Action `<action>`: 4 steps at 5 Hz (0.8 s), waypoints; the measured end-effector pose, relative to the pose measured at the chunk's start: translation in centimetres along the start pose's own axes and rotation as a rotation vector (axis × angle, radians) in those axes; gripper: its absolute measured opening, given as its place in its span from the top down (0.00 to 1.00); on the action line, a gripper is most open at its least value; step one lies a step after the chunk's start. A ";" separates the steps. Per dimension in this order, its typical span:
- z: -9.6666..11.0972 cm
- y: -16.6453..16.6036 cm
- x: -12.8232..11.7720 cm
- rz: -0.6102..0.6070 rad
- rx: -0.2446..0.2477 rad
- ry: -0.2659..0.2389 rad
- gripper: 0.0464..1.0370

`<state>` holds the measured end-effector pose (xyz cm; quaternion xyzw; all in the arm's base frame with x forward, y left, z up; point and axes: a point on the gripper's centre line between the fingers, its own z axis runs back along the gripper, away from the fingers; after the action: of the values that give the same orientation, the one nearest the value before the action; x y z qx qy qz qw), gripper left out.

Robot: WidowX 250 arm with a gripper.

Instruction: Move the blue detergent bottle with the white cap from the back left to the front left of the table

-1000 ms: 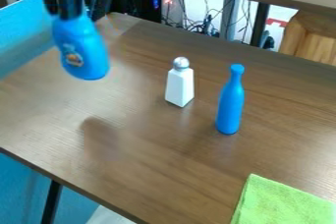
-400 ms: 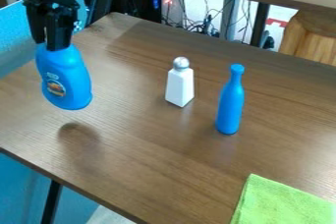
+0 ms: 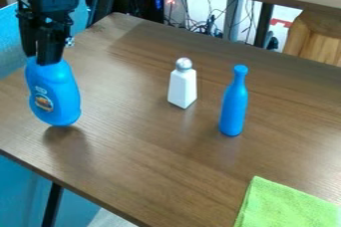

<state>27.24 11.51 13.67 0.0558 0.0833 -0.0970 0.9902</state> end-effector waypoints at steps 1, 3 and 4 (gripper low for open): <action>-1.2 -0.2 -0.7 -0.014 0.005 0.040 0.54; -2.1 0.2 -1.3 -0.050 0.008 -0.001 0.49; -2.7 0.1 -1.4 -0.037 0.008 -0.006 0.13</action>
<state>25.49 12.25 11.27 0.0577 0.0810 -0.1160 0.9883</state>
